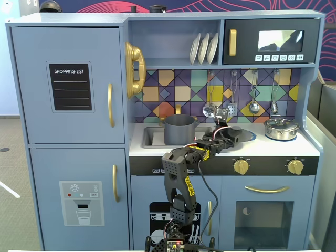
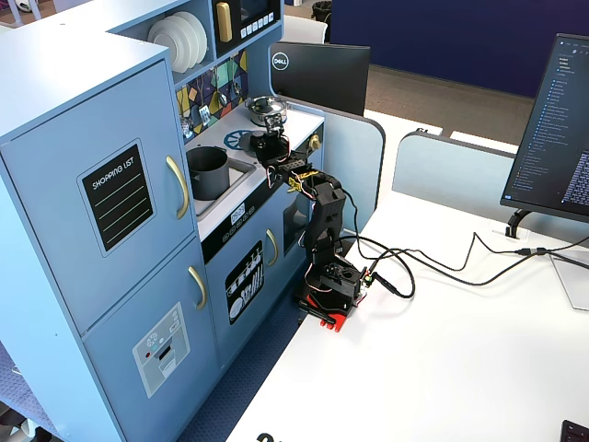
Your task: Pick up the lid from the counter and put it on the gray recipient
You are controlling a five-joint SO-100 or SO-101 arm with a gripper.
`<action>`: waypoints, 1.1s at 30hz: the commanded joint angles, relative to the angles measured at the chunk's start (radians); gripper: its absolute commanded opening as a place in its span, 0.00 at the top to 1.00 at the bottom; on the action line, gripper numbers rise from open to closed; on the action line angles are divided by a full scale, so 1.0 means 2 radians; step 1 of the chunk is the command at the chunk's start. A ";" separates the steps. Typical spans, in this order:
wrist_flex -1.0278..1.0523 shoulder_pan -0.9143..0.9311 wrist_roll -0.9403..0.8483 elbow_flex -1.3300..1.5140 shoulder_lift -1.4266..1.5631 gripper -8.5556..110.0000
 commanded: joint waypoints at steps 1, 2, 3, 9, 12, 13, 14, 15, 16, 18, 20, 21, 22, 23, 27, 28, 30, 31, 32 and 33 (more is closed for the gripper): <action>0.016 -0.002 -0.001 -0.022 0.074 0.93; 0.026 -0.004 0.001 -0.025 0.084 0.93; 0.037 -0.006 0.005 -0.028 0.095 0.93; 0.107 -0.035 0.028 -0.052 0.156 0.93; 0.133 -0.061 0.032 -0.068 0.176 0.93; 0.140 -0.072 0.032 -0.073 0.182 0.93; 0.149 -0.084 0.031 -0.078 0.187 0.93; 0.159 -0.096 0.028 -0.083 0.193 0.93; 0.169 -0.106 0.026 -0.088 0.196 0.93; 0.186 -0.130 0.020 -0.098 0.201 0.93; 0.198 -0.153 0.013 -0.107 0.202 0.93; 0.200 -0.166 0.013 -0.107 0.204 0.93; 0.204 -0.178 0.014 -0.107 0.206 0.93; 0.210 -0.189 0.014 -0.107 0.208 0.93; 0.218 -0.232 0.004 -0.102 0.213 0.93; 0.218 -0.241 0.003 -0.100 0.213 0.93; 0.219 -0.256 0.005 -0.094 0.213 0.93; 0.222 -0.262 0.005 -0.092 0.214 0.93; 0.223 -0.266 0.004 -0.089 0.214 0.93; 0.223 -0.270 0.002 -0.084 0.213 0.93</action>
